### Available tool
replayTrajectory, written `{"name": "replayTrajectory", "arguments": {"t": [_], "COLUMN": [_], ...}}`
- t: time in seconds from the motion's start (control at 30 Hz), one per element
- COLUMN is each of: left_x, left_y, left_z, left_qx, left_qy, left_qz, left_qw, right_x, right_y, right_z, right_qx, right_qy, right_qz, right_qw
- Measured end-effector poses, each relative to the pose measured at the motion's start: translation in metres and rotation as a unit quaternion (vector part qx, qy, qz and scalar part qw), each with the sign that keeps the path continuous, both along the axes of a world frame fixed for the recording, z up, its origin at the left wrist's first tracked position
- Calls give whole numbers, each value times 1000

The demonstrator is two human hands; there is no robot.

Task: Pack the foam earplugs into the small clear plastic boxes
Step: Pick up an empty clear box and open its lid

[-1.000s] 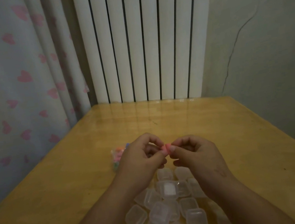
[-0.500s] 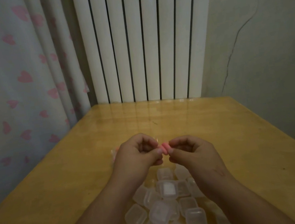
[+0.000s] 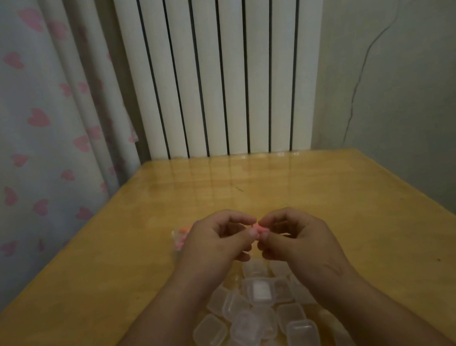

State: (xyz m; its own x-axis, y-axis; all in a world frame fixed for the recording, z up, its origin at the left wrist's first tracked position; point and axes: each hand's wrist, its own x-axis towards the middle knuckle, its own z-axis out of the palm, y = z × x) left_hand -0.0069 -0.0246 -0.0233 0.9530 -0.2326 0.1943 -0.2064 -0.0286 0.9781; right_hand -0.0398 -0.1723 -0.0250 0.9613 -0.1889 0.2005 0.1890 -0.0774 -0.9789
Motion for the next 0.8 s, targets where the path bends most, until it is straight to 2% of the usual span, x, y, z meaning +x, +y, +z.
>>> {"name": "replayTrajectory", "arguments": {"t": [0.17, 0.2, 0.27, 0.37, 0.43, 0.5, 0.63, 0.8], "left_x": [2, 2, 7, 10, 10, 10, 7, 5], "left_y": [0, 1, 6, 20, 28, 33, 40, 37], "left_z": [-1, -1, -1, 4, 7, 8, 7, 9], "left_qx": [-3, 10, 97, 272, 397, 478, 553, 585], "left_qy": [10, 3, -56, -132, -135, -133, -118, -102], "left_qz": [0, 4, 45, 101, 113, 125, 115, 100], "left_qw": [1000, 1000, 993, 948, 901, 859, 817, 799], "right_x": [0, 0, 1, 3, 3, 4, 4, 5], "right_y": [1, 1, -1, -3, -3, -2, -3, -4], "right_z": [-2, -3, -5, -7, -9, -10, -11, -14], "right_qx": [-25, -44, -116, -204, -219, -232, -246, -237], "right_qy": [-21, -28, -42, -50, -49, -49, -44, -48], "right_qz": [-13, -25, -56, -82, -85, -90, -92, -101], "right_qw": [999, 998, 991, 974, 971, 967, 964, 965]}}
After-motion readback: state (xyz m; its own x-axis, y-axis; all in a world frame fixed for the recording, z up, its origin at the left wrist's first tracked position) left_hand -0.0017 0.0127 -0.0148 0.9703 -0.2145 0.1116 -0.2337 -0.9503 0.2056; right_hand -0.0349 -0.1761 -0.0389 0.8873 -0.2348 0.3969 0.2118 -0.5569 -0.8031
